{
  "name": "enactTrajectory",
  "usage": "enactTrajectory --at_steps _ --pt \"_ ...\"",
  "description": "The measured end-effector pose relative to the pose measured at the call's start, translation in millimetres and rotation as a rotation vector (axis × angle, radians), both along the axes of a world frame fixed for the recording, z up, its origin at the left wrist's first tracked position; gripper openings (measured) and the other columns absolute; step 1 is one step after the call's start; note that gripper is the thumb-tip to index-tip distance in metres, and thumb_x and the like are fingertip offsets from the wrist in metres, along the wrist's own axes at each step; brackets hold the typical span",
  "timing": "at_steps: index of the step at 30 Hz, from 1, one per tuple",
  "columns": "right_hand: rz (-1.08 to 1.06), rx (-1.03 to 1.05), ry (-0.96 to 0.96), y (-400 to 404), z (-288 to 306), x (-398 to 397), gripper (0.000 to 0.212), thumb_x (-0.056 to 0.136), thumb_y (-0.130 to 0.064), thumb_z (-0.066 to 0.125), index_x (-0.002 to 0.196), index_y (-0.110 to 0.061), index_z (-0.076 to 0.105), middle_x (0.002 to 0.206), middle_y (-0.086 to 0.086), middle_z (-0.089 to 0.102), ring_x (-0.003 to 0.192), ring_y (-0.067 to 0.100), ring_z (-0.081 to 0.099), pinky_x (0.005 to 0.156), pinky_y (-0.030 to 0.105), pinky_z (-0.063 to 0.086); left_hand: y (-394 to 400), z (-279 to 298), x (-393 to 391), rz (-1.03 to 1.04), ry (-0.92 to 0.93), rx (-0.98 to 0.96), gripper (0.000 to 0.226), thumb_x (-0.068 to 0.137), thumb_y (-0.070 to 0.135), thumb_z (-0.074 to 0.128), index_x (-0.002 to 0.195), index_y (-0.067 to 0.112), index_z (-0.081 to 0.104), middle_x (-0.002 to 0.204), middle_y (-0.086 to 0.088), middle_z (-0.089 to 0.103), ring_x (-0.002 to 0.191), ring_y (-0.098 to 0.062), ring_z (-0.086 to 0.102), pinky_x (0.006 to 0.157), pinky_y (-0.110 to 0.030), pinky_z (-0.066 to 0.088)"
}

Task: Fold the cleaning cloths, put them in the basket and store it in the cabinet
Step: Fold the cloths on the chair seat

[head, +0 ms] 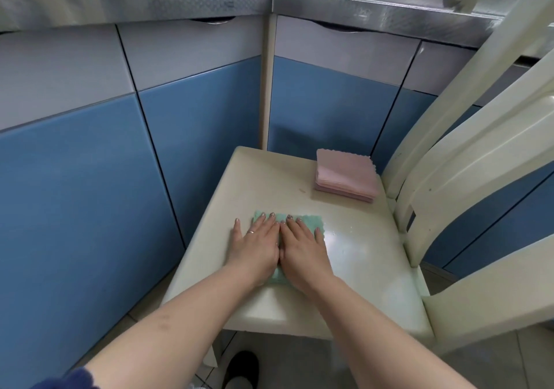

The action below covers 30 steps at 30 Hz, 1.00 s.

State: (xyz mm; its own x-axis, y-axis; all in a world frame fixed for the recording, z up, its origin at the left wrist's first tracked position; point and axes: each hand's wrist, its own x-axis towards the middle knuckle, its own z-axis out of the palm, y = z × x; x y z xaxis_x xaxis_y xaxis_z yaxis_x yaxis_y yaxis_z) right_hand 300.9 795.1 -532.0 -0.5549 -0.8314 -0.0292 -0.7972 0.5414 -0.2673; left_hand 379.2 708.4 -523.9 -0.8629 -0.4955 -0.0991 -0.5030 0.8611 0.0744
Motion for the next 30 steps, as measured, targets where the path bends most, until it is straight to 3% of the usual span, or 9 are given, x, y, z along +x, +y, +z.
enactTrajectory --at_steps 12,14,16,18,21,23,25,27,30 --pt "-0.158 0.114 -0.033 30 -2 -19 0.061 0.097 -0.052 0.018 0.151 -0.027 0.005 0.159 -0.004 -0.003 0.146 0.014 -0.004 0.117 0.048 0.0 -12 -3 12 0.124 -0.029 0.077 0.057 0.1 0.039 0.014 0.151 0.018 0.0 0.159 0.001 -0.007 0.146 -0.012 -0.005 0.116 -0.052 -0.003" --pt "-0.168 0.1 -0.045 30 -3 -18 0.062 0.097 -0.052 0.018 0.151 -0.027 0.005 0.159 -0.003 -0.004 0.146 0.014 -0.004 0.117 0.048 0.0 -10 2 11 0.139 -0.007 0.072 0.058 0.1 0.04 0.02 0.15 0.015 0.007 0.159 -0.003 0.005 0.146 -0.017 0.004 0.117 -0.047 0.003" --pt "-0.168 0.084 -0.05 29 -4 -17 0.062 0.097 -0.052 0.018 0.151 -0.027 0.005 0.159 -0.003 -0.004 0.146 0.014 -0.004 0.117 0.047 -0.001 -11 9 11 0.182 0.095 0.093 0.054 0.097 0.038 0.033 0.145 0.014 0.025 0.15 -0.007 0.033 0.139 -0.024 0.028 0.113 -0.04 0.022" --pt "-0.174 0.051 -0.051 30 -6 -17 0.061 0.097 -0.052 0.019 0.151 -0.027 0.007 0.159 -0.003 -0.003 0.146 0.014 -0.003 0.117 0.046 -0.001 -16 20 12 0.247 0.2 0.224 0.046 0.093 0.035 0.045 0.135 0.016 0.041 0.133 -0.006 0.054 0.123 -0.027 0.047 0.101 -0.037 0.039" --pt "-0.193 -0.051 -0.035 36 -9 -15 0.06 0.097 -0.051 0.022 0.15 -0.027 0.01 0.159 -0.003 0.001 0.146 0.014 0.004 0.118 0.045 0.001 -25 35 9 0.427 0.346 0.694 0.044 0.091 0.025 0.057 0.13 0.006 0.047 0.126 -0.009 0.058 0.112 -0.027 0.057 0.093 -0.033 0.047" --pt "-0.194 -0.111 -0.039 38 -9 -15 0.062 0.096 -0.051 0.024 0.15 -0.027 0.007 0.159 -0.003 0.0 0.145 0.014 0.008 0.118 0.044 0.004 -25 41 7 0.561 0.42 1.029 0.036 0.091 0.017 0.059 0.121 -0.003 0.053 0.117 -0.011 0.062 0.094 -0.024 0.064 0.073 -0.028 0.057" --pt "-0.191 -0.135 -0.053 38 -9 -14 0.062 0.096 -0.051 0.024 0.15 -0.028 0.005 0.159 -0.003 -0.001 0.145 0.014 0.009 0.118 0.044 0.004 -22 45 9 0.588 0.409 1.196 0.03 0.092 0.013 0.059 0.114 -0.006 0.056 0.103 -0.013 0.064 0.074 -0.017 0.063 0.047 -0.017 0.052" --pt "-0.195 -0.153 -0.063 38 -10 -16 0.063 0.096 -0.052 0.025 0.15 -0.028 0.005 0.159 -0.003 0.0 0.145 0.014 0.007 0.118 0.043 0.004 -21 44 8 0.531 0.416 1.267 0.027 0.091 0.01 0.059 0.114 -0.005 0.056 0.099 -0.012 0.064 0.072 -0.014 0.063 0.047 -0.017 0.052" --pt "-0.213 -0.266 -0.128 39 -10 -17 0.065 0.095 -0.051 0.033 0.15 -0.027 0.007 0.159 -0.002 0.005 0.145 0.015 0.011 0.118 0.037 0.009 -20 39 8 0.475 0.422 1.329 0.025 0.09 0.007 0.059 0.114 0.0 0.054 0.107 -0.012 0.066 0.081 -0.018 0.066 0.061 -0.025 0.057"
